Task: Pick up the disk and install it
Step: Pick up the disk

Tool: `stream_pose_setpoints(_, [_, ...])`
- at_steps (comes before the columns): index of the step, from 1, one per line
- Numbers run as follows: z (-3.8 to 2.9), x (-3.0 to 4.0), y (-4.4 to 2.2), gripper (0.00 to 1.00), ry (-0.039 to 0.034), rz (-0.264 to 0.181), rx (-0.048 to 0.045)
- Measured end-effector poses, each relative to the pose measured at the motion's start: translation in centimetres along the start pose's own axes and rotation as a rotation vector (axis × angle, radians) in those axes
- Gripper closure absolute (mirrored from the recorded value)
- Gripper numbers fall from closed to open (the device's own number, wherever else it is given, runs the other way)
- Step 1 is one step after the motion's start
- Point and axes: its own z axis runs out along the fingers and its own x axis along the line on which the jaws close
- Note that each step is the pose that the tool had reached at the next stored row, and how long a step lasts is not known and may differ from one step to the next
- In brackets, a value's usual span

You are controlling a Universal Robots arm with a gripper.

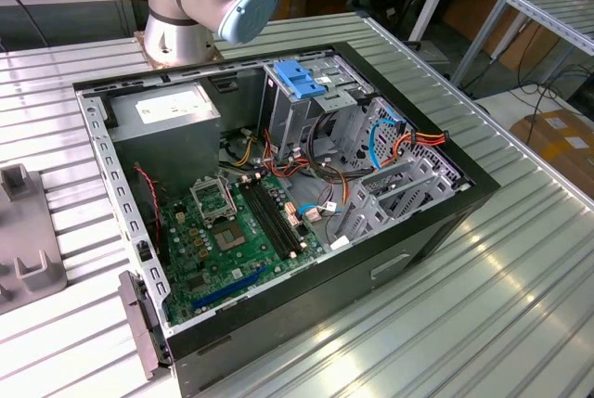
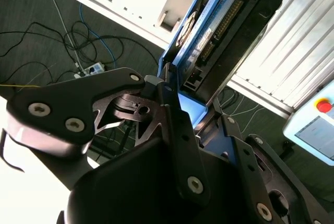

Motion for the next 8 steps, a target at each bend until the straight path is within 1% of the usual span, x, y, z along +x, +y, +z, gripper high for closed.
stream_pose_setpoints(8, [0.01, 0.08, -0.12, 0.63, 0.0011, 0.0, 0.0])
